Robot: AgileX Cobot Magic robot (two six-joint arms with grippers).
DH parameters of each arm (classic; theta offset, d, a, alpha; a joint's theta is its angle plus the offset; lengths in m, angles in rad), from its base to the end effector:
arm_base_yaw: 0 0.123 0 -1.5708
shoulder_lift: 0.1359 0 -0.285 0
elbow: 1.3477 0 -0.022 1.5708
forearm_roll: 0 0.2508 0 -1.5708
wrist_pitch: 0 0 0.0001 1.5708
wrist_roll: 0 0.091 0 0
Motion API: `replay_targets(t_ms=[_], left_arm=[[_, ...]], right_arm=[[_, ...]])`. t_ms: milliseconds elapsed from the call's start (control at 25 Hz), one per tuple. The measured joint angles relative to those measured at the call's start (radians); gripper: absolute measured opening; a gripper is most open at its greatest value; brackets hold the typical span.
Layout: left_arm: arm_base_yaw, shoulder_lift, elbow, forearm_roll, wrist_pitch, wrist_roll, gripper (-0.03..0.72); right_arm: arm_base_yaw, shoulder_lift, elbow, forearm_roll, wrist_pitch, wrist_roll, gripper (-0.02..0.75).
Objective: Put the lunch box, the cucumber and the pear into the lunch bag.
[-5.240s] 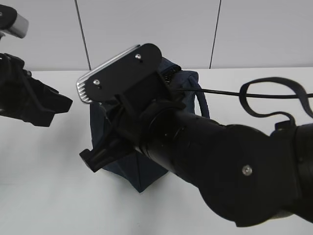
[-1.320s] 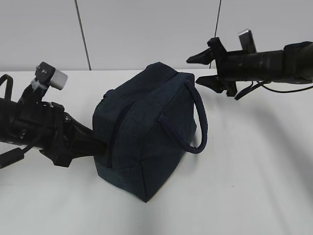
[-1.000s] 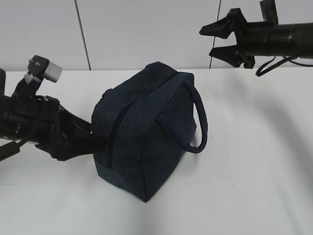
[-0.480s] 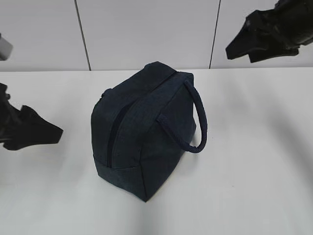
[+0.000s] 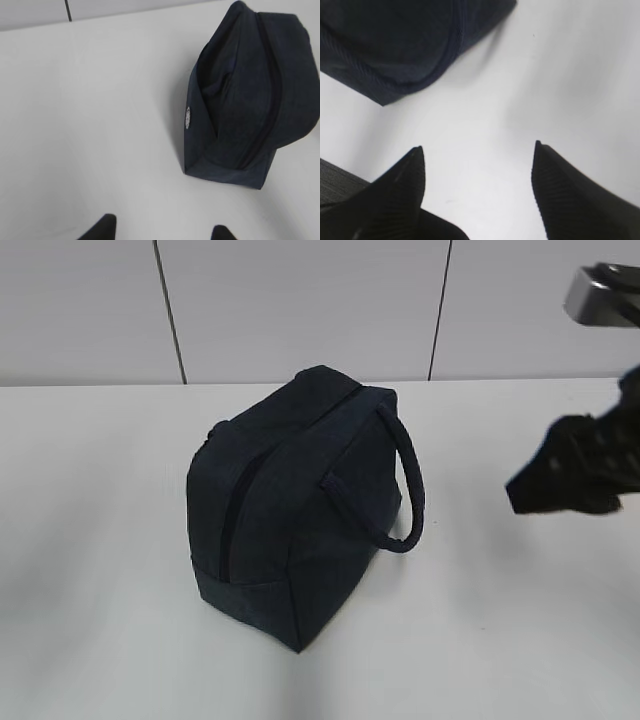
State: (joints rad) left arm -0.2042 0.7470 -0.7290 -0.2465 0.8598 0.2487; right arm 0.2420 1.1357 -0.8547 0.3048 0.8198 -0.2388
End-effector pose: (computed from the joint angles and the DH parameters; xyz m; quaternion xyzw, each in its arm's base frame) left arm 0.1254 -0.0432 0.3198 0.1683 0.9031 -0.1082 0.3799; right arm 0.2039 0.0709 0.2943 -0.1592 0.9394 0.1356 0.2716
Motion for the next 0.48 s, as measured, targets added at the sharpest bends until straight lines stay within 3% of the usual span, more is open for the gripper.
replay_targets(t_ms=[240,480], left_arm=[[0.000,-0.199,0.000,0.000,0.109,-0.004,0.349],[0.000,-0.356,0.040,0.012,0.208,-0.007,0.349]], right_arm=[[0.000,-0.303,0.199,-0.036,0.050,0.016,0.517],[0.000,-0.642,0.281,-0.147,0.162,0.149,0.517]])
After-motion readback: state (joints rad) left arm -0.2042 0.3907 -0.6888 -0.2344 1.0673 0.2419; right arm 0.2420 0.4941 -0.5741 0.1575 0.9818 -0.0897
